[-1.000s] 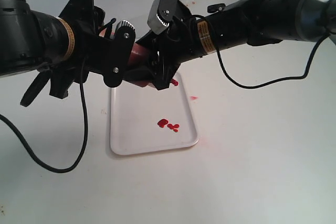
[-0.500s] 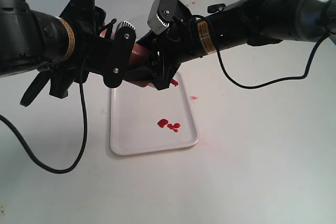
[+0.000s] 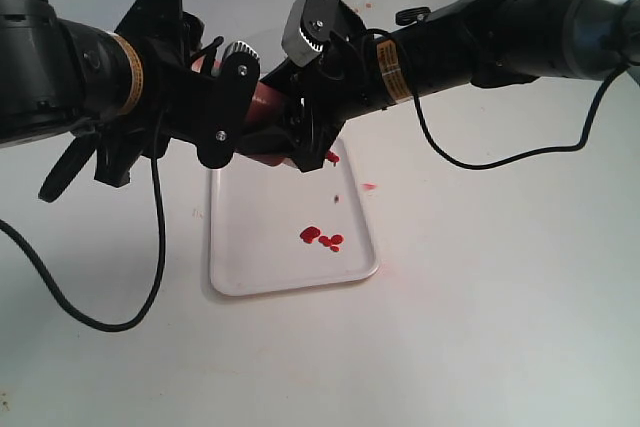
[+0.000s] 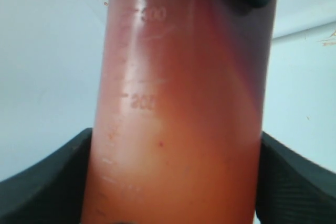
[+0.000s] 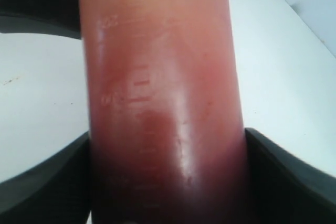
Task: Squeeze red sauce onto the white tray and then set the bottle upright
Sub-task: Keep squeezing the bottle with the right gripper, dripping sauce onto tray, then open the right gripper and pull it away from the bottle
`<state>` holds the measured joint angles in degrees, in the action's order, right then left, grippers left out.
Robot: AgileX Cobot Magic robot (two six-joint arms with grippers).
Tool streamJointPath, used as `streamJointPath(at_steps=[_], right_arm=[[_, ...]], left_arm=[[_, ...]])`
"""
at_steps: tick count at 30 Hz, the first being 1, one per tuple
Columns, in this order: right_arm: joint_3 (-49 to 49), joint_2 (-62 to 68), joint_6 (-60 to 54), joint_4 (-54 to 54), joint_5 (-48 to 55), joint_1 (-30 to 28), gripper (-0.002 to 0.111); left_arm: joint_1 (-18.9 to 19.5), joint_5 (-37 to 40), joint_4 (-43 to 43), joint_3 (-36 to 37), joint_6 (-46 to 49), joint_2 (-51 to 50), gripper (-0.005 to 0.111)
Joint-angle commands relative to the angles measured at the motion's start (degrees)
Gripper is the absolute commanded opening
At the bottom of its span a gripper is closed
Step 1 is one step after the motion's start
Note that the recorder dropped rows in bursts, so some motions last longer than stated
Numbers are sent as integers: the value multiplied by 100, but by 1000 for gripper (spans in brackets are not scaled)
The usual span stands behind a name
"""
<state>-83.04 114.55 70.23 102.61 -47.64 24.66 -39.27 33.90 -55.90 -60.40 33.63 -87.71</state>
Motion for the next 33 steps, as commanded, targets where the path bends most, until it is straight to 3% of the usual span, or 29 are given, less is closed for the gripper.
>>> streamJointPath(at_steps=[1, 4, 7, 10, 26, 33], right_arm=[[-34, -27, 49, -476, 351, -2, 12], [-34, -27, 49, -476, 452, -2, 37], [-34, -27, 85, -476, 493, -2, 73], [-34, -37, 85, -476, 440, -2, 88], [-34, -510, 232, -266, 453, -24, 88], [-34, -510, 411, -266, 121, -423, 87]], left_arm=[[-90, -571, 299, -54, -205, 104, 0], [-90, -571, 315, -54, -299, 104, 0], [-90, -539, 315, -54, -362, 104, 0], [-90, -501, 315, -54, -375, 104, 0], [-64, -213, 293, -54, -472, 104, 0], [-64, -79, 293, -54, -489, 104, 0]])
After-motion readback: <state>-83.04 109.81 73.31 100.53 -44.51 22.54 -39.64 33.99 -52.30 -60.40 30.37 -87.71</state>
